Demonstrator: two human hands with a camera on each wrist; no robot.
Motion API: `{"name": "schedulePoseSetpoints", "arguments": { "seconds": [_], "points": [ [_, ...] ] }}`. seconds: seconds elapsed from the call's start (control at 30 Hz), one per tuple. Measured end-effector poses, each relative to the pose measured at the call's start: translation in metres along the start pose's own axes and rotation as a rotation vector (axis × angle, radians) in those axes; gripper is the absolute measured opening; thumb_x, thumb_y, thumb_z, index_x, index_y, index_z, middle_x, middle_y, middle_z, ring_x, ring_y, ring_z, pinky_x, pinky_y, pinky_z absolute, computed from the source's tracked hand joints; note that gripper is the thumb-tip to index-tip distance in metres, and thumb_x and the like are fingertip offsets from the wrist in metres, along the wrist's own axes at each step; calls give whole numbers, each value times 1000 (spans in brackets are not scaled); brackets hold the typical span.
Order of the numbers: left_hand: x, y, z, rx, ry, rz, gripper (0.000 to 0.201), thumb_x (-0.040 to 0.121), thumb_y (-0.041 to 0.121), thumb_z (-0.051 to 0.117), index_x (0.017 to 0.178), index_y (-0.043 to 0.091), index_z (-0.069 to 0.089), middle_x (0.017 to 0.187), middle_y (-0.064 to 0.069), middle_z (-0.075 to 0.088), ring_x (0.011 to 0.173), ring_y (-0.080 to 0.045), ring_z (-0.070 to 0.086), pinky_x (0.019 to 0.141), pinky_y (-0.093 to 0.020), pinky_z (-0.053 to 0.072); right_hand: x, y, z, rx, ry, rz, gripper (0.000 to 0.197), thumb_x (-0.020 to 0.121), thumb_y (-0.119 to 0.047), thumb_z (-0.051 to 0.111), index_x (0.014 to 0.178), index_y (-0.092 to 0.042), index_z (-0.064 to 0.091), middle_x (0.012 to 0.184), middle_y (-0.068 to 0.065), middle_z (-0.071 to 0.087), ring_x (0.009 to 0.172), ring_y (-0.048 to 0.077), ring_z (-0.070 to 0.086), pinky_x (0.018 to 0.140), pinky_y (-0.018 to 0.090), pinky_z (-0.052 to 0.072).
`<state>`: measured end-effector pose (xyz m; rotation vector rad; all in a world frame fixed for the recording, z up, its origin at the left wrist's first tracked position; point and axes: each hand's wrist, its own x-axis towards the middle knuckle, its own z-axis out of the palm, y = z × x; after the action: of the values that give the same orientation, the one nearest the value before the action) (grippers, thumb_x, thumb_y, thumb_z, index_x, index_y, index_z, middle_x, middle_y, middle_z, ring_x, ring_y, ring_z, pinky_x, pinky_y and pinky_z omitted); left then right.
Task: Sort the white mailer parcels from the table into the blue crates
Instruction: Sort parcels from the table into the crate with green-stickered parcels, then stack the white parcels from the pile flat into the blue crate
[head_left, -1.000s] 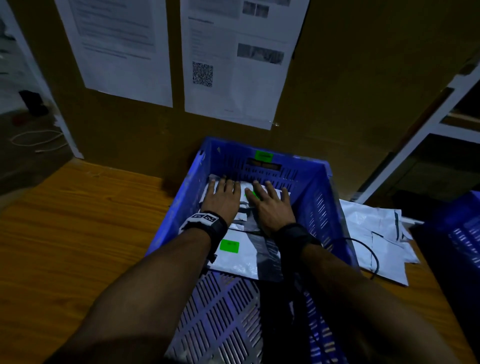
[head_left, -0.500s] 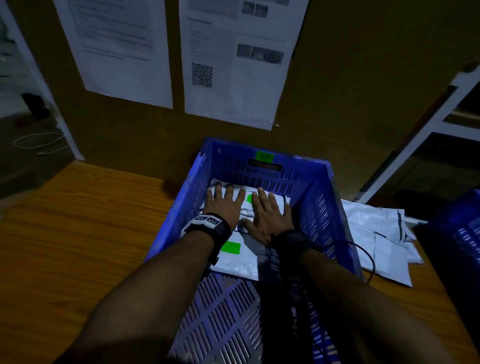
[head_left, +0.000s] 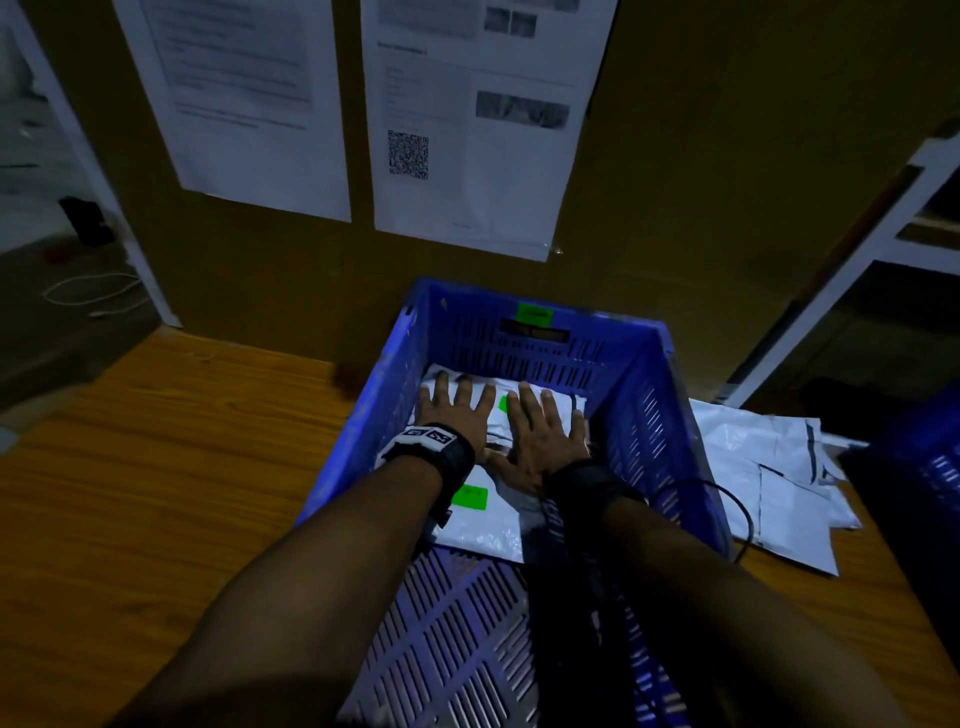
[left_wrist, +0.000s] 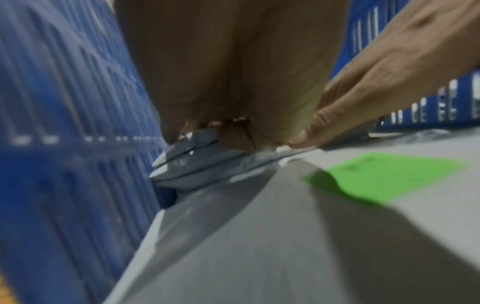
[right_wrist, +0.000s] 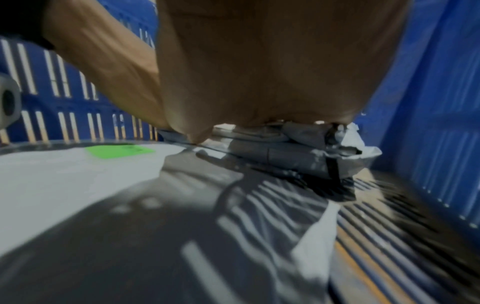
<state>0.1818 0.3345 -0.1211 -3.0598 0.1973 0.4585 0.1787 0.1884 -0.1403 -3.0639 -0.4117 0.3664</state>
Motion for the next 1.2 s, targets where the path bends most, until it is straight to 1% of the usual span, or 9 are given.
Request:
{"name": "schedulePoseSetpoints", "arguments": {
  "seconds": [0.1, 0.2, 0.33, 0.47, 0.7, 0.87, 1.0, 1.13, 1.2],
  "points": [
    [-3, -4, -11, 38, 21, 7, 92, 96, 52, 53, 157, 31, -12, 166, -6, -10, 149, -44, -9, 117, -63, -2, 3, 0, -7, -15, -19, 10, 103, 82, -85, 29, 157, -24, -8, 162, -3, -21, 150, 27, -16, 115, 64, -6],
    [-12, -6, -26, 59, 43, 26, 92, 98, 42, 55, 157, 30, -15, 166, -7, -11, 150, -43, -9, 118, -62, -5, 1, 0, -17, -30, -49, 9, 105, 82, -84, 34, 156, -25, -12, 161, -3, -24, 150, 30, -15, 113, 67, -6],
    [-21, -5, -31, 47, 115, 5, 79, 103, 28, 44, 158, 20, -12, 166, -8, -13, 150, -40, -12, 118, -62, -2, -11, -11, -40, -11, -66, 32, 97, 90, -67, 45, 156, -21, -10, 161, 1, -24, 149, 34, -18, 112, 67, -6],
    [-31, -2, -55, 36, 103, -5, 83, 100, 24, 52, 158, 12, -7, 165, -12, -16, 149, -41, -15, 117, -64, -3, -26, -24, -76, 16, 0, 24, 71, 101, -42, 39, 157, -17, 3, 164, 4, -12, 150, 32, -12, 116, 63, 0],
    [-64, 33, -114, -33, 216, 67, 74, 100, 20, 51, 159, 13, 7, 165, -10, -16, 149, -42, -18, 117, -67, -1, -66, -12, -152, -91, 103, -43, 64, 96, -41, 51, 151, -17, 28, 159, 9, 22, 149, 34, 11, 113, 67, 13],
    [-90, 77, -142, -21, 287, 159, 74, 99, 23, 51, 158, 13, 8, 166, -11, -13, 149, -41, -17, 117, -67, -1, -107, 35, -203, -16, 232, -56, 41, 91, -39, 55, 126, -18, 58, 131, 16, 58, 119, 36, 55, 101, 52, 43],
    [-103, 126, -159, -39, 324, 245, 67, 100, 27, 42, 158, 13, 12, 166, -9, -10, 150, -39, -16, 116, -66, -2, -146, 85, -221, -6, 289, 26, 39, 91, -39, 53, 125, -19, 59, 129, 16, 59, 117, 37, 56, 96, 50, 47],
    [-116, 183, -173, 30, 302, 343, 67, 102, 33, 43, 157, 12, 13, 166, -10, -9, 150, -40, -14, 116, -68, -2, -176, 141, -207, -8, 222, 104, 37, 91, -37, 53, 122, -17, 59, 126, 15, 61, 113, 36, 57, 93, 49, 49],
    [-122, 214, -183, 45, 278, 369, 67, 103, 35, 43, 158, 13, 11, 166, -9, -11, 150, -40, -16, 116, -67, -3, -186, 171, -193, 1, 151, 140, 34, 91, -34, 53, 117, -16, 63, 123, 16, 63, 109, 36, 58, 91, 41, 49]
  ]
}}
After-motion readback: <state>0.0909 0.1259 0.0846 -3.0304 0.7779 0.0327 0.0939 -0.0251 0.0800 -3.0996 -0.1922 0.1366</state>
